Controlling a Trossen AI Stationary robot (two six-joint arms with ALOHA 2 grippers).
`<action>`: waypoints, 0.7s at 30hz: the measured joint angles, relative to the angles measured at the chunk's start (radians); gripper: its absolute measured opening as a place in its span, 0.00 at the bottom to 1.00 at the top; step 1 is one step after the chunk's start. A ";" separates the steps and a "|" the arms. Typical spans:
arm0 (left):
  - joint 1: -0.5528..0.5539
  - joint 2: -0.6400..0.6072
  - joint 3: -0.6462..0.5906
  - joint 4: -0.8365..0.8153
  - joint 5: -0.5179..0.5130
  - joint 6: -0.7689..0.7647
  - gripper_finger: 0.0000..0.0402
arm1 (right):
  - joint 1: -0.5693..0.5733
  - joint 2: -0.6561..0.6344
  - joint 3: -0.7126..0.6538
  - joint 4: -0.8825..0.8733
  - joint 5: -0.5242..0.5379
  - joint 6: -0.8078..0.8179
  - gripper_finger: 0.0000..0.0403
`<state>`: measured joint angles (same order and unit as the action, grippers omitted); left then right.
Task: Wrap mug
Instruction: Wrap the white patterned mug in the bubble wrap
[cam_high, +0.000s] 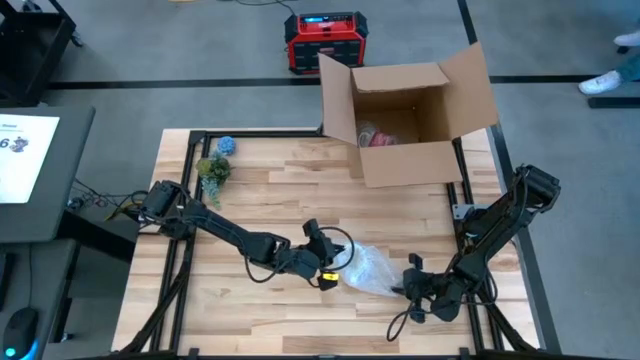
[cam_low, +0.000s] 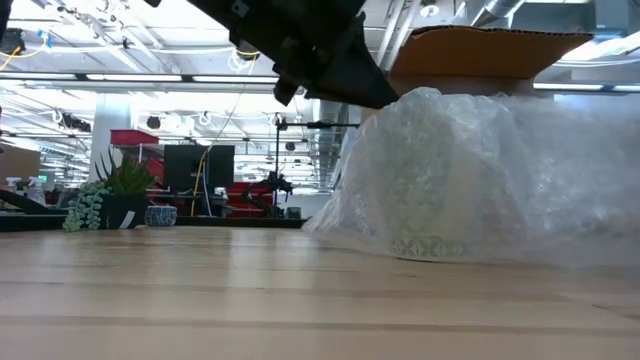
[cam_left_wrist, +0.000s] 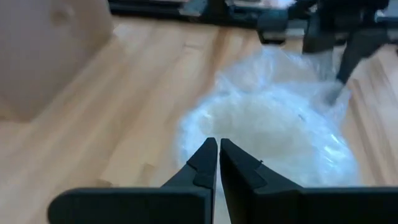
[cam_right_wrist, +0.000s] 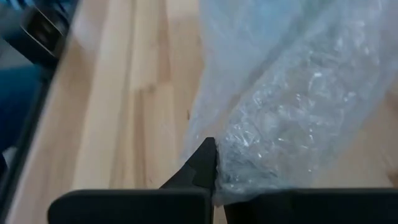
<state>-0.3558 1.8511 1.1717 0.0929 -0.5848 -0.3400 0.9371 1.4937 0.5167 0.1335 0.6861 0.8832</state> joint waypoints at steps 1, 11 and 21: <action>0.002 0.001 0.000 -0.014 0.016 -0.013 0.00 | -0.004 0.000 0.000 0.028 0.006 -0.024 0.00; 0.004 0.074 0.003 0.103 0.030 -0.003 0.00 | -0.094 0.000 0.000 0.248 0.015 -0.205 0.00; 0.004 0.098 0.000 0.192 0.036 0.005 0.00 | -0.165 0.000 0.000 0.298 0.009 -0.287 0.00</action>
<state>-0.3515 1.9491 1.1719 0.2846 -0.5490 -0.3350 0.7724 1.4933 0.5167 0.4315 0.6952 0.5963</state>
